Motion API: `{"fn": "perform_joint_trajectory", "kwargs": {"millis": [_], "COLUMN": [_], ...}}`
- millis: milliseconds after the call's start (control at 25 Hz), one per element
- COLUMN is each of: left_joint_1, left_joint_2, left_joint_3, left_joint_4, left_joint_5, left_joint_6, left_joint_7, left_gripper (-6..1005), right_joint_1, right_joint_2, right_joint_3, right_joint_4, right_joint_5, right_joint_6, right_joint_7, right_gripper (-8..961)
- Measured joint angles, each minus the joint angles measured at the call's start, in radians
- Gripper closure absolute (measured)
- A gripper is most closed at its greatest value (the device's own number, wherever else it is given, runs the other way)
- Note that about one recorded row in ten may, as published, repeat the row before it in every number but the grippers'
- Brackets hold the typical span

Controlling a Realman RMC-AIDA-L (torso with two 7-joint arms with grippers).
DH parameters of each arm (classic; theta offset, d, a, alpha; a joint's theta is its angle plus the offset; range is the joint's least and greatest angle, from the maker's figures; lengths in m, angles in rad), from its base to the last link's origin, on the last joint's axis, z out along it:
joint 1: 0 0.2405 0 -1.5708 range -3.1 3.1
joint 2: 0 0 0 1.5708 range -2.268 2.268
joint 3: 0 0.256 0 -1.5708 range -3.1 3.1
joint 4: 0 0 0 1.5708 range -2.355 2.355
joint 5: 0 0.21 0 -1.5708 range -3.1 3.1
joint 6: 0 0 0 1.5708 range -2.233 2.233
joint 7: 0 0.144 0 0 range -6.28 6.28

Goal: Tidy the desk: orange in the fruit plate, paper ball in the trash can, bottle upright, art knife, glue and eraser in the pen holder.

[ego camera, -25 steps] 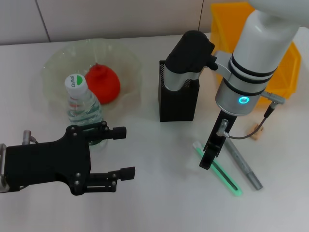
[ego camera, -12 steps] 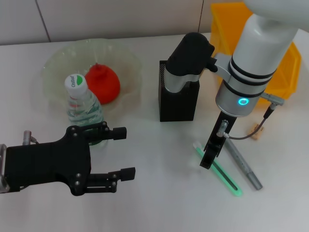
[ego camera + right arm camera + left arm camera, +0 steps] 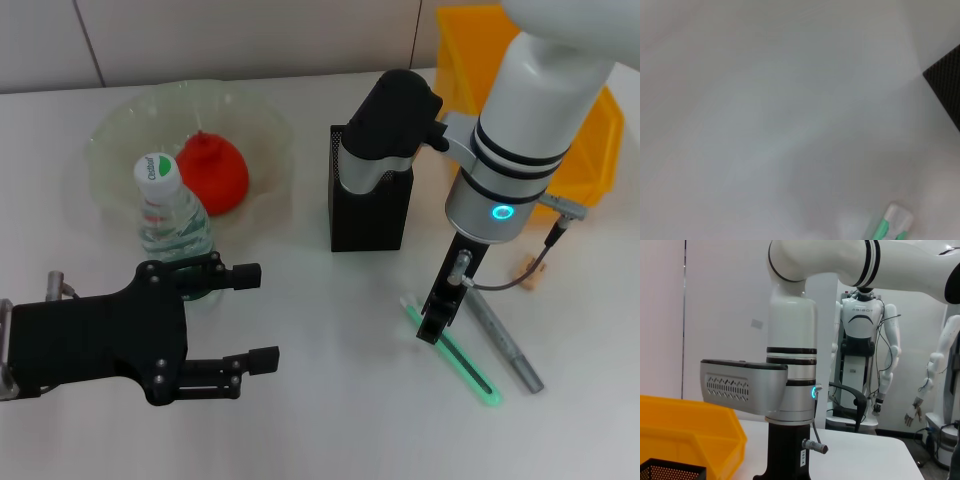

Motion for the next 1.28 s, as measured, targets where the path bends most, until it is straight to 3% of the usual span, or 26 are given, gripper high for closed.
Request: {"fn": "perform_joint_trajectory", "kwargs": {"millis": [280, 640, 1040, 1280], "left_joint_1": [0.0, 0.003, 0.005, 0.005], "left_joint_2": [0.0, -0.002, -0.002, -0.002], "left_joint_3": [0.001, 0.002, 0.0, 0.0], "left_joint_4": [0.0, 0.0, 0.0, 0.0], "left_joint_5": [0.0, 0.0, 0.0, 0.0], "left_joint_6": [0.0, 0.0, 0.001, 0.001], "left_joint_7": [0.0, 0.0, 0.0, 0.0], "left_gripper": [197, 197, 197, 197], "right_joint_1": [-0.001, 0.0, 0.004, 0.003], "right_joint_2": [0.001, 0.001, 0.001, 0.001], "right_joint_3": [0.0, -0.002, -0.013, -0.015], "right_joint_4": [0.0, 0.013, 0.027, 0.028], "right_joint_5": [0.0, -0.001, -0.001, -0.003], "right_joint_6": [0.001, 0.005, 0.019, 0.026], "right_joint_7": [0.012, 0.018, 0.032, 0.039], "right_gripper": [482, 558, 564, 623]}}
